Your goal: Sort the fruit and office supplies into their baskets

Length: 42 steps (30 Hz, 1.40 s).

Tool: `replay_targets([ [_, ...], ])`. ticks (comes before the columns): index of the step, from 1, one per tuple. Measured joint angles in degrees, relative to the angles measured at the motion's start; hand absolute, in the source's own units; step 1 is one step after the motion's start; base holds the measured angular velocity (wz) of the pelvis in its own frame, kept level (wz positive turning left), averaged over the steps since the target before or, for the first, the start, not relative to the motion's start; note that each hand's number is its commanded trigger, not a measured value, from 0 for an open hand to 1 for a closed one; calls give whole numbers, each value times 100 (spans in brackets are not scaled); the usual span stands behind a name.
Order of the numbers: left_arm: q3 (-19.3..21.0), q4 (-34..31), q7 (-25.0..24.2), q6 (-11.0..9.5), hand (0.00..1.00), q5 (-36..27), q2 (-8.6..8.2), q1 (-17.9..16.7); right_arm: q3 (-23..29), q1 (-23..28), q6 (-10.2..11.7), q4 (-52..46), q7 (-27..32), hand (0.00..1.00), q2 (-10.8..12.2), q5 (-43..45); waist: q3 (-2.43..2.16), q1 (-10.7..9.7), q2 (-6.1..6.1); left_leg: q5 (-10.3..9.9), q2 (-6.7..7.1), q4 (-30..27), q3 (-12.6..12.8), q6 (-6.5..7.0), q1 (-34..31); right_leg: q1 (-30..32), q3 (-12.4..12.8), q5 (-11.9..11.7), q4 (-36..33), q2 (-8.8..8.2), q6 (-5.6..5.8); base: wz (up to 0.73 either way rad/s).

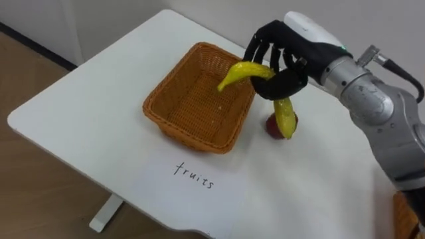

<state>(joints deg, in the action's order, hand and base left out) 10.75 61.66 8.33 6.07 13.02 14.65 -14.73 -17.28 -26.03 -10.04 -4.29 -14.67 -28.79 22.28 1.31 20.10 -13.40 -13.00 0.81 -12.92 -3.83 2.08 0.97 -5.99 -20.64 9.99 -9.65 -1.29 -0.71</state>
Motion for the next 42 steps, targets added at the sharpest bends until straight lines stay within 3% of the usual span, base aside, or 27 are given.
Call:
replay_targets([
  [5,-19,0,3,25,0,12,-70,-11,-185,-218,18,400,249,100,155,2,3,79,4,1,21,-53,-60,1,-24,-4,-51,23,2,-47,36,9],
  [18,-15,-145,-4,113,0,50,-37,-48,-262,-344,23,577,652,100,177,100,15,244,27,2,92,-34,-148,4,-46,-45,2,45,15,-24,68,2],
  [23,-21,-200,2,174,0,52,-19,-65,-502,-394,16,548,712,100,180,96,9,268,29,3,92,-76,-149,4,-55,-48,-14,45,14,-23,68,0],
  [31,-19,-240,26,274,0,53,4,-81,-639,-415,-7,548,747,100,182,97,-46,278,41,6,93,-81,-212,10,-31,-99,-43,45,12,-33,68,3],
  [42,-18,-232,26,274,0,40,19,-84,-879,-419,-3,573,743,100,182,87,-48,404,45,10,100,-132,-262,5,-21,-158,-17,45,14,-32,68,2],
])
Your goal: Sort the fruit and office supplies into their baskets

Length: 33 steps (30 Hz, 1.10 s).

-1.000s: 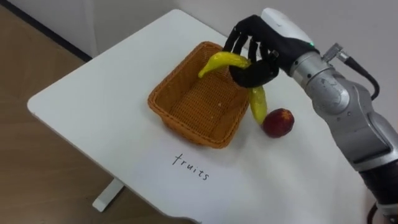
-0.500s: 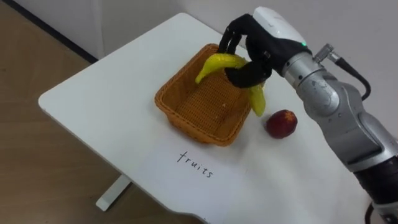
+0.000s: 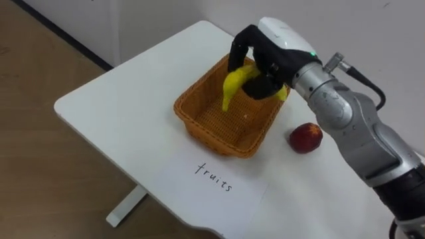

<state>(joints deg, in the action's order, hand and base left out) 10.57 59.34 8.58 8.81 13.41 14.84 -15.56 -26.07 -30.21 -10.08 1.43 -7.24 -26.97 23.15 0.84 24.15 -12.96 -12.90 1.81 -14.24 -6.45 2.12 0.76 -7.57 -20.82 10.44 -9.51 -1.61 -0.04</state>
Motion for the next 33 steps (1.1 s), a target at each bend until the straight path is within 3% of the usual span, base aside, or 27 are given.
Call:
replay_targets([
  [1,-1,9,1,0,0,-3,0,-1,-10,0,1,2,2,100,0,-2,0,1,0,4,1,0,0,-2,4,-3,9,0,-1,0,0,0],
  [3,-1,10,10,-2,0,-6,3,-7,-57,0,0,21,3,78,0,-4,0,1,-1,10,1,8,4,-4,22,-15,18,0,-2,0,0,-2],
  [4,-1,7,11,-4,0,-4,16,-11,-115,0,1,21,3,54,0,-5,-4,2,-12,29,0,57,14,-7,54,-20,20,0,-5,-3,0,-3],
  [5,-1,6,12,-4,0,-5,22,-13,-151,0,1,21,3,7,-1,-5,-10,-3,-19,38,1,74,15,-8,62,-20,19,0,-5,-5,0,0],
  [6,-2,-8,23,-8,0,-17,27,-11,-218,0,1,22,3,0,0,-6,-11,-5,-25,40,0,81,18,-9,77,-30,19,0,-8,-4,0,0],
  [13,-31,-33,86,-64,0,-25,28,2,-323,0,2,21,1,0,3,-11,10,-2,-141,49,2,94,21,-14,86,-37,21,0,-7,0,0,0],
  [33,-24,-34,83,-70,0,-23,43,2,-410,0,18,21,-41,0,3,-10,23,1,-123,49,2,97,21,-12,85,-33,24,0,-4,-1,0,0],
])
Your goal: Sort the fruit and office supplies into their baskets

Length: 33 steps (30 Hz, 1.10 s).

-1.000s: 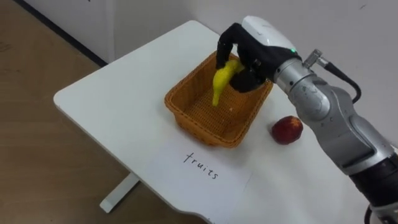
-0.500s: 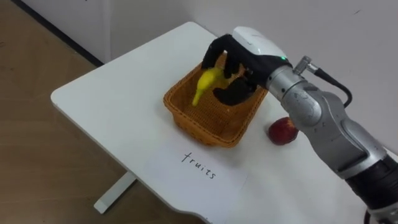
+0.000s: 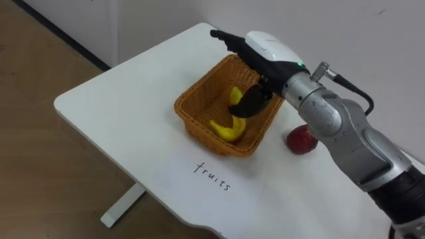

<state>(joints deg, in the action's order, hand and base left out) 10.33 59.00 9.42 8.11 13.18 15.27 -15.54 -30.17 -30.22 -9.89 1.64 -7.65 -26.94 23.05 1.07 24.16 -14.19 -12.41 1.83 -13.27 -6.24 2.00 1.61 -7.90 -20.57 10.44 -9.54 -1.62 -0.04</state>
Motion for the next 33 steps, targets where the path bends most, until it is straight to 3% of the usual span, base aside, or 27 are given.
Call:
replay_targets([
  [20,6,3,9,0,0,-8,4,-1,1,0,1,2,-1,0,-1,-34,11,-13,16,0,-3,18,-7,0,3,6,8,0,3,0,0,0],
  [26,9,9,44,0,0,-16,9,-24,165,0,61,41,1,0,-2,-691,11,-103,25,0,0,0,-19,0,-9,3,3,0,3,-2,0,1],
  [29,16,34,54,2,0,-7,-12,-31,431,1,129,71,166,0,-6,-1166,22,-172,70,0,0,-23,-6,1,4,-22,13,0,2,-4,0,0],
  [33,-101,28,136,9,0,-3,-74,-57,637,16,277,437,582,0,-3,-1611,39,-215,233,2,-1,-17,63,6,64,-53,72,0,-1,-14,0,-8],
])
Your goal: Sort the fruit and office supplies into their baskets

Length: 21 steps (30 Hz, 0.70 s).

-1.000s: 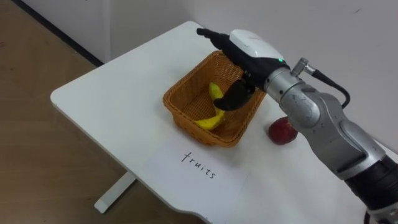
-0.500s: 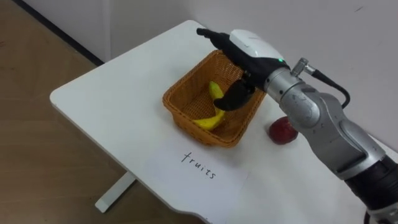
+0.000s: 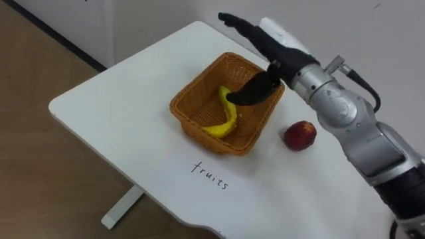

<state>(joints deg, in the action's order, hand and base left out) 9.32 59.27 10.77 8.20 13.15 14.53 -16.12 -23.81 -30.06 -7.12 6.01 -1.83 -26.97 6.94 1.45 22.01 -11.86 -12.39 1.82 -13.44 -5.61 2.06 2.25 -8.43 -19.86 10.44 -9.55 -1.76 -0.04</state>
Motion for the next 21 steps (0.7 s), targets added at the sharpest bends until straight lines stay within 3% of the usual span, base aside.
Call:
replay_targets([
  [5,-54,-5,-18,59,0,35,-178,-119,390,251,28,87,492,0,101,4,-24,-212,268,4,19,-11,8,8,32,-46,10,-1,2,-12,0,-1],
  [7,-60,-14,-48,85,0,43,-274,-143,555,347,30,224,770,0,213,-1,-75,-335,389,7,55,-12,-3,11,51,-74,-27,0,2,-16,0,4],
  [9,-62,-41,-61,87,0,41,-298,-126,658,443,30,271,950,0,256,-63,-95,-414,432,13,53,-12,-2,10,66,-95,-27,0,0,-16,0,3],
  [13,-67,-117,-56,77,0,43,-326,-134,772,486,42,341,1240,0,345,-492,-71,-498,495,17,42,-3,3,10,137,-151,-72,0,-3,-23,1,-2],
  [17,-69,-254,-36,44,0,30,-380,-200,1012,595,187,460,1432,0,519,-876,-76,-604,547,11,31,-49,14,21,143,-203,-135,-1,-4,-45,3,6],
  [20,-203,-252,-48,53,0,26,-487,-235,1125,785,244,467,1552,0,566,-1064,-75,-629,762,-9,79,-121,-15,61,131,-237,-245,11,-5,-99,27,2],
  [21,-269,-253,-68,56,0,29,-520,-252,1166,855,245,494,1632,0,612,-1090,-95,-627,861,0,102,-120,-16,81,128,-236,-245,17,-6,-122,37,0],
])
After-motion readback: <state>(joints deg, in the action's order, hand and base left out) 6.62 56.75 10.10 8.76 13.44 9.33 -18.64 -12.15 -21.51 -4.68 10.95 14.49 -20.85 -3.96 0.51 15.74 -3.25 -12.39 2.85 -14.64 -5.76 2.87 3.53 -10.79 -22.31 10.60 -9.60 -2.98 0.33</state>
